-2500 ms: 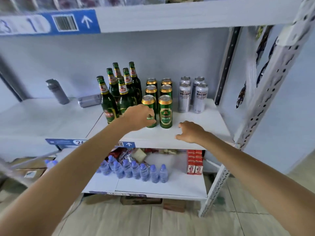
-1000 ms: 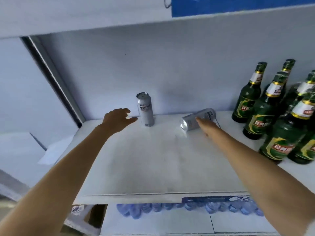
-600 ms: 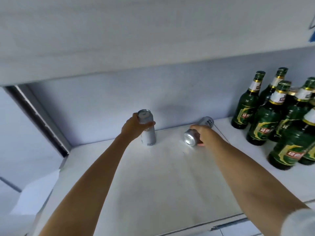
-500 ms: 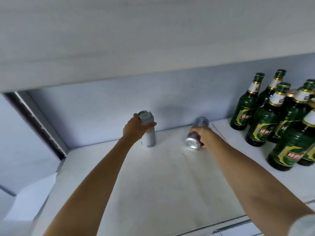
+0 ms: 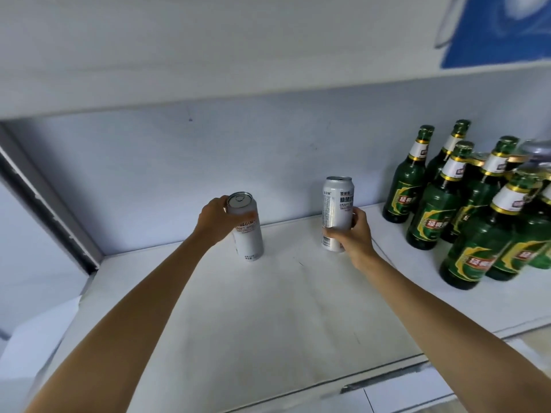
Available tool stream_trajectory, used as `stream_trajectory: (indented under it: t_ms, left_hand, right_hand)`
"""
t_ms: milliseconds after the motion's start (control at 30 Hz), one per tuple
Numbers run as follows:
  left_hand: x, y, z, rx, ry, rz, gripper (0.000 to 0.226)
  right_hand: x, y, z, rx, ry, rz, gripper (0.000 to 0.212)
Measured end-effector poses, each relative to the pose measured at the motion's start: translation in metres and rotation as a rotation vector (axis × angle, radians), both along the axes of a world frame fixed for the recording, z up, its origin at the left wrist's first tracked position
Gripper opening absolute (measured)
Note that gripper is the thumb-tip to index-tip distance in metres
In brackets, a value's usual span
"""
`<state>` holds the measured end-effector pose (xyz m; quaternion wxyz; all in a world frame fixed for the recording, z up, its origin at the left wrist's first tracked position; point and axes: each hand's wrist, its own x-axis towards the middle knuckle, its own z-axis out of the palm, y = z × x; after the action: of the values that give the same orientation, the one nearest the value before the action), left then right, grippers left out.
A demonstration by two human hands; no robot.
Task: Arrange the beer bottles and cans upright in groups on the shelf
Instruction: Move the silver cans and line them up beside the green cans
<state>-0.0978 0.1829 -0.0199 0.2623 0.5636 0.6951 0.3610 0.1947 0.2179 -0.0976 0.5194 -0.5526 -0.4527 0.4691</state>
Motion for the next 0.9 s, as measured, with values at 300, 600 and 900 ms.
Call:
stream_trajectory:
  t_ms: [300,600,900]
  left_hand:
    - [0.085,-0.060,0.008,-0.003,-0.088,-0.036,0.059]
    - [0.213,-0.152,0.012,-0.018,-0.052,0.001,0.043]
    - [0.340,-0.189,0.010,-0.017,0.011,-0.122,0.062]
  right_hand:
    - [0.066,-0.066,-0.001,0.167,-0.210,0.086,0.075]
    - [0.171,-0.137,0.003,0.269,-0.461,0.153,0.084]
    - [0.295,-0.197,0.000,0.270,-0.542,0.057,0.089]
